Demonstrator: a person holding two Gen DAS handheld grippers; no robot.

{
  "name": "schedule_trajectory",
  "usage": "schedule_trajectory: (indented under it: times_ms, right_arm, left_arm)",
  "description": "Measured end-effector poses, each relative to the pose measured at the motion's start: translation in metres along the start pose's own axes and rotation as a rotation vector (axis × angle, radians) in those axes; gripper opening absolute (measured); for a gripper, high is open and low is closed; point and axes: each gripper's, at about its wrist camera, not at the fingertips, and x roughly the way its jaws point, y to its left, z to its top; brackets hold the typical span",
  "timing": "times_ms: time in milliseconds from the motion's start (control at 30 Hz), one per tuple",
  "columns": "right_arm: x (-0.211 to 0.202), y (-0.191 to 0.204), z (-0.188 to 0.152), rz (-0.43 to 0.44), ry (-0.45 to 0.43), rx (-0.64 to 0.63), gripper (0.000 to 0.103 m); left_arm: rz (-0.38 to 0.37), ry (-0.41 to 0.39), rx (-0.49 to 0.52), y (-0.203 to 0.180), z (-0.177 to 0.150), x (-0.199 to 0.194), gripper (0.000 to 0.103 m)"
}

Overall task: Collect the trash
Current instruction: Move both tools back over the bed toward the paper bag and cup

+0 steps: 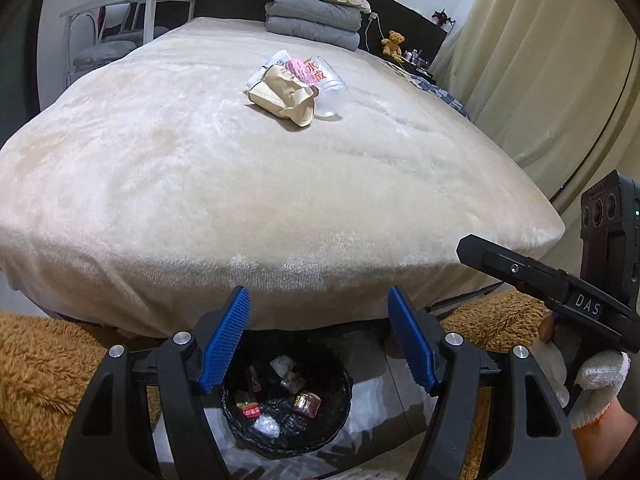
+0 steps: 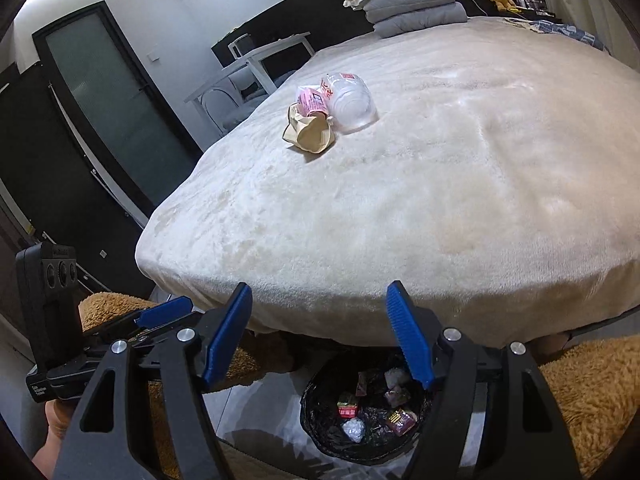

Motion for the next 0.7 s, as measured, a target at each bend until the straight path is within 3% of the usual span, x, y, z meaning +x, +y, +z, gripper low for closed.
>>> schedule_trajectory:
  times_ms: [367,700]
  right_arm:
    - [0.02,-0.012,0.053,0.007,-0.018,-0.045,0.072]
    - [0.054,-0.017,0.106,0.021,-0.01,-0.066,0.072]
  left_arm:
    - [0.02,-0.041,-0.006,0.014,0.054,0.008,0.07]
    - [-0.009,-0.012,-0.037,0.042,0.102,0.029,0.068]
